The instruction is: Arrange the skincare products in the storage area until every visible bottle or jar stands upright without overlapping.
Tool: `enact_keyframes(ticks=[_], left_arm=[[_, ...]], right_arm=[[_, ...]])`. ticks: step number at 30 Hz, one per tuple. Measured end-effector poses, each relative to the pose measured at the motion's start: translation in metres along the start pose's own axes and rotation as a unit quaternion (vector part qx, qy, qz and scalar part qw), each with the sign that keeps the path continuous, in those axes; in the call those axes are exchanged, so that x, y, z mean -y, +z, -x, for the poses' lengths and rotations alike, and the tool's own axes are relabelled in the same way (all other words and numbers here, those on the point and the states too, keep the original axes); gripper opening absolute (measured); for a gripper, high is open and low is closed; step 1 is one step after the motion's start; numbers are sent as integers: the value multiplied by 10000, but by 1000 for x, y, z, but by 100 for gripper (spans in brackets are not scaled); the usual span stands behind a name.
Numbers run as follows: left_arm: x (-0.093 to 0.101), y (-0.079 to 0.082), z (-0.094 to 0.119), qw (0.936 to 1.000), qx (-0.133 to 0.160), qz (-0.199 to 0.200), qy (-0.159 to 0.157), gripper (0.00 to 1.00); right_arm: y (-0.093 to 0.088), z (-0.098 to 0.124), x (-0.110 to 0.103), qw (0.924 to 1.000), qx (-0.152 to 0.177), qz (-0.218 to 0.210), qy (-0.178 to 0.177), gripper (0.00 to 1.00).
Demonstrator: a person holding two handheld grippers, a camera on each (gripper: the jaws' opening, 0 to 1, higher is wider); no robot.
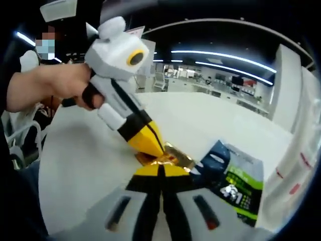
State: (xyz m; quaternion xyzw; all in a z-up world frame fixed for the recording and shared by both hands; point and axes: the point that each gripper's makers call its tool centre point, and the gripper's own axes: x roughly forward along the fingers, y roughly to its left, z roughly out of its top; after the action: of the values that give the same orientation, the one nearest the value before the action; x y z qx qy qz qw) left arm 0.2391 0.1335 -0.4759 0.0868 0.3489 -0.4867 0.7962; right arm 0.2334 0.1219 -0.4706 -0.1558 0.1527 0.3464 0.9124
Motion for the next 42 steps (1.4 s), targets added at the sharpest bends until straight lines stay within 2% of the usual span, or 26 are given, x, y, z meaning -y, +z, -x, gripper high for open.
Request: enact_keyframes(ticks=[8, 29, 35, 37, 42], left_arm=[[0, -2, 2, 10000, -4, 32, 6, 0], [-2, -1, 2, 10000, -8, 52, -33, 0], [-3, 0, 3, 9999, -10, 129, -44, 2], [-3, 4, 4, 10000, 58, 27, -16, 3], [0, 9, 7, 9998, 154, 69, -67, 3]], right_arm=[[2, -3, -3, 9999, 16, 104, 67, 0], [0, 0, 1, 10000, 52, 2, -9, 0], [1, 3, 0, 9998, 70, 139, -95, 0], [2, 5, 1, 9995, 95, 232, -180, 0], [6, 10, 3, 9992, 205, 207, -268, 0]])
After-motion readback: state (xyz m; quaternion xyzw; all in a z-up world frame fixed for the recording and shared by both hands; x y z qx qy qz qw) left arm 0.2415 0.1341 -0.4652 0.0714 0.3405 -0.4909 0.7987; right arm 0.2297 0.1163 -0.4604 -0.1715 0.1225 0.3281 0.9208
